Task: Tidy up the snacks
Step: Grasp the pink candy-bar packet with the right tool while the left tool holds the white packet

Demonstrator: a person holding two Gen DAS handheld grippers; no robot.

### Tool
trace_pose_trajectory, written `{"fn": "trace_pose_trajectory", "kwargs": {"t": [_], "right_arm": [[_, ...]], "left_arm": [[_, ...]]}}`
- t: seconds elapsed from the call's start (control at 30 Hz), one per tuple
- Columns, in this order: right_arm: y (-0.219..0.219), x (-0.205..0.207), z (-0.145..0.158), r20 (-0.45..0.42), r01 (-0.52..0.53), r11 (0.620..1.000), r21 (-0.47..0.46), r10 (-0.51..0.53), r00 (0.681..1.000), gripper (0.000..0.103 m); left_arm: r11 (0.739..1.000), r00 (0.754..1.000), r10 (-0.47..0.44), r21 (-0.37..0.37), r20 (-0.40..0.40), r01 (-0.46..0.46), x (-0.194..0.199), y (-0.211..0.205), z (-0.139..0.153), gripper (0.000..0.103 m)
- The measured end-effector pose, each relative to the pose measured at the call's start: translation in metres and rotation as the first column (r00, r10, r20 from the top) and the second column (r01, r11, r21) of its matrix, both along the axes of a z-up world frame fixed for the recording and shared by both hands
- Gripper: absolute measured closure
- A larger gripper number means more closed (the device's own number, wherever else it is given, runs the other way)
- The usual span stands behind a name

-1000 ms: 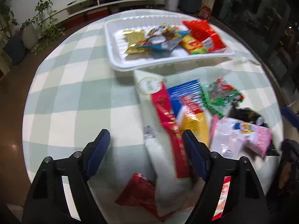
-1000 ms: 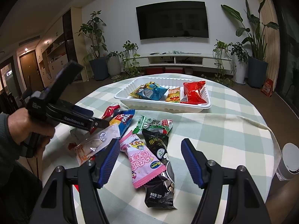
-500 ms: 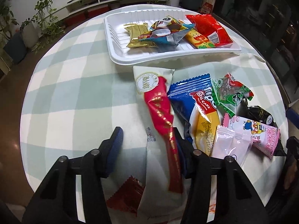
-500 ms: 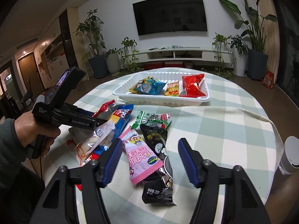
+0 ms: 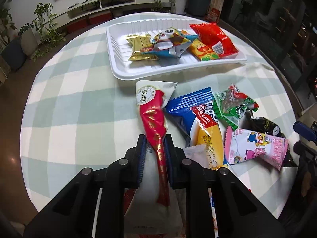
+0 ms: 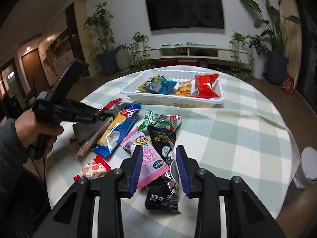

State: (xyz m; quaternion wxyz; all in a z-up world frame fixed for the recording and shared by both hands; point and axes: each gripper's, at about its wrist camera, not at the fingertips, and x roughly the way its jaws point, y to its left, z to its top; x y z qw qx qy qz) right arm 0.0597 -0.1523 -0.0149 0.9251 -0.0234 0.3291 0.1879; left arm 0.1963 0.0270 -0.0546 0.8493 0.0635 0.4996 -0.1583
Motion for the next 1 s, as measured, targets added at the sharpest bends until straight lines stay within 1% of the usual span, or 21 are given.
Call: {"fn": "trace_pose_trajectory", "kwargs": {"t": [0.13, 0.2, 0.3, 0.43, 0.47, 0.57, 0.6, 0.63, 0.67, 0.8, 0.97, 1.0], "right_arm": [[0.019, 0.002, -0.001, -0.03, -0.083, 0.993, -0.078, 0.081, 0.996, 0.066], [0.032, 0.004, -0.005, -0.047, -0.128, 0.982, -0.138, 0.123, 0.991, 0.066], [0.043, 0.009, -0.006, -0.067, -0.167, 0.966, -0.198, 0.157, 0.985, 0.066], [0.051, 0.02, -0.004, -0.079, -0.21, 0.945, -0.251, 0.196, 0.977, 0.066], [0.054, 0.025, -0.006, -0.102, -0.231, 0.936, -0.264, 0.211, 0.972, 0.065], [0.06, 0.037, -0.016, -0.146, -0.252, 0.904, -0.345, 0.213, 0.966, 0.065], [0.062, 0.04, -0.019, -0.167, -0.263, 0.895, -0.359, 0.216, 0.962, 0.064], [0.064, 0.042, -0.021, -0.177, -0.275, 0.888, -0.369, 0.223, 0.959, 0.06], [0.067, 0.043, -0.022, -0.182, -0.291, 0.877, -0.382, 0.237, 0.954, 0.06], [0.076, 0.047, -0.027, -0.215, -0.344, 0.835, -0.43, 0.276, 0.937, 0.059], [0.084, 0.057, -0.03, -0.26, -0.367, 0.801, -0.473, 0.271, 0.927, 0.059], [0.086, 0.058, -0.031, -0.273, -0.379, 0.787, -0.487, 0.275, 0.922, 0.059]], "left_arm": [[1.0, 1.0, -0.001, -0.018, -0.001, 0.001, -0.002, 0.003, 0.001, 0.087], [1.0, 1.0, 0.0, -0.031, 0.006, 0.0, -0.003, 0.006, 0.003, 0.089], [0.999, 1.0, 0.004, -0.051, 0.014, -0.004, -0.005, 0.009, 0.007, 0.089], [0.998, 1.0, 0.004, -0.064, 0.016, -0.003, -0.006, 0.011, 0.009, 0.089], [0.998, 1.0, 0.007, -0.068, 0.016, -0.006, -0.006, 0.011, 0.009, 0.089], [0.997, 1.0, 0.008, -0.075, 0.015, -0.007, -0.006, 0.012, 0.009, 0.089], [0.997, 1.0, 0.008, -0.078, 0.016, -0.007, -0.007, 0.012, 0.009, 0.089], [0.997, 1.0, 0.009, -0.08, 0.015, -0.008, -0.007, 0.012, 0.01, 0.089], [0.997, 1.0, 0.01, -0.082, 0.013, -0.009, -0.006, 0.013, 0.01, 0.089], [0.996, 1.0, 0.013, -0.086, 0.01, -0.012, -0.006, 0.013, 0.009, 0.089], [0.996, 1.0, 0.014, -0.087, 0.009, -0.013, -0.006, 0.013, 0.009, 0.089], [0.996, 1.0, 0.014, -0.087, 0.009, -0.013, -0.006, 0.013, 0.009, 0.089]]}}
